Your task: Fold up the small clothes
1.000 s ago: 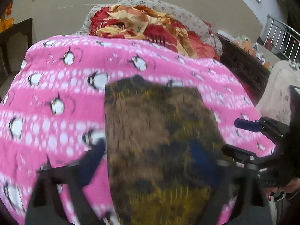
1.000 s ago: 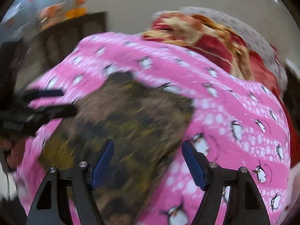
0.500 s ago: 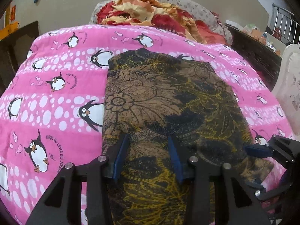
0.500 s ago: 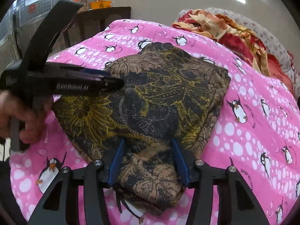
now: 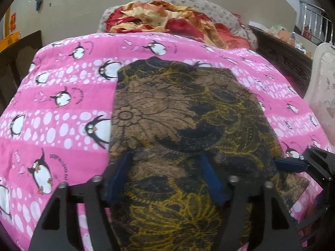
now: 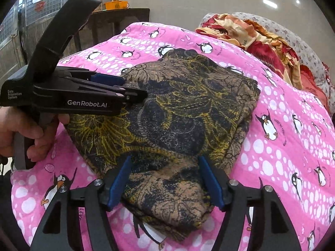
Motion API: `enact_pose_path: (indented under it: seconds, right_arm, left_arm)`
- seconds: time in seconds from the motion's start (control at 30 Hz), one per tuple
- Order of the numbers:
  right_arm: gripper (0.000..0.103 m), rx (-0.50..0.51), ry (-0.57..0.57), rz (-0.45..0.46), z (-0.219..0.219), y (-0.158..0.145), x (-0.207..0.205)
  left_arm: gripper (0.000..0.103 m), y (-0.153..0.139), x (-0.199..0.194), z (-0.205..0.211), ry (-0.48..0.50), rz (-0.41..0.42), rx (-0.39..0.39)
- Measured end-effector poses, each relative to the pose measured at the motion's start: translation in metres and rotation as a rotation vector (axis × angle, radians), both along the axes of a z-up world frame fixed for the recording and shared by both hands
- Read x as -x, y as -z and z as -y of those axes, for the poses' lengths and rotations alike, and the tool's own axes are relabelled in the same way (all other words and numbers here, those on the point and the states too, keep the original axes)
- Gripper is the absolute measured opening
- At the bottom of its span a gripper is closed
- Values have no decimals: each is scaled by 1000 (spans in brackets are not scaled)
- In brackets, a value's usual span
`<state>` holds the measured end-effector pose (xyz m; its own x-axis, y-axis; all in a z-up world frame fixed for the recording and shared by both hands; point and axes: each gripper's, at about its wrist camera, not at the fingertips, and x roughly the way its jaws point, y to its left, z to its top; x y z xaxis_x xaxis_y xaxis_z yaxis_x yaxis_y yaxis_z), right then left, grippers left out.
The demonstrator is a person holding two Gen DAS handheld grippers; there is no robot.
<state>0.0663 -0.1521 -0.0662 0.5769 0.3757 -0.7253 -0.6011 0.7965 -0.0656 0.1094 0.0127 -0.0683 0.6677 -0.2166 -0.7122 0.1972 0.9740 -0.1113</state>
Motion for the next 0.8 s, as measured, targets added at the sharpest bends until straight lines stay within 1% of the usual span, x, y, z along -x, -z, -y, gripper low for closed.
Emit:
enact_pose_path:
  seconds: [0.07,0.1,0.17,0.23,0.27,0.3,0.37,0.47,0.6,0.67,0.8]
  right_arm:
    - [74,17,16,-1,-1,0,1]
    - [75,30,29,-8,-2,-1,2]
    - [77,31,77,-77,-1,-5,2]
    - [82,7,147,-177,4,-9,2]
    - [86,6,167,-207,6,-12,7]
    - [87,18,179,-206,7,-14,13]
    - [87,58,202,-181,11,-18,30]
    - [87,63,232,-176,24,-20,51]
    - [87,68,292,-155,43,-24,71]
    - [88,50,342,-181,53,-22,72]
    - [88,5,427,-272,72,-5,72]
  left_arm:
    - [87,1,-1,5,22,-2,-10]
    - [89,1,-1,7,31,-3,-17]
    - [93,1,-1,10,36,-4,-25]
    - [97,2,-2,10,44,-7,-18]
    - [102,2,-2,10,49,-9,-12]
    - [103,2,-2,10,59,-16,-7]
    - [103,2,-2,12,52,-20,-15]
    - [103,-1,3,12,11,-53,-29]
    - [103,-2,15,9,-65,-100,-24]
    - [103,-1,19,10,-91,-96,-29]
    - [103,1,18,11,-93,-95,-38]
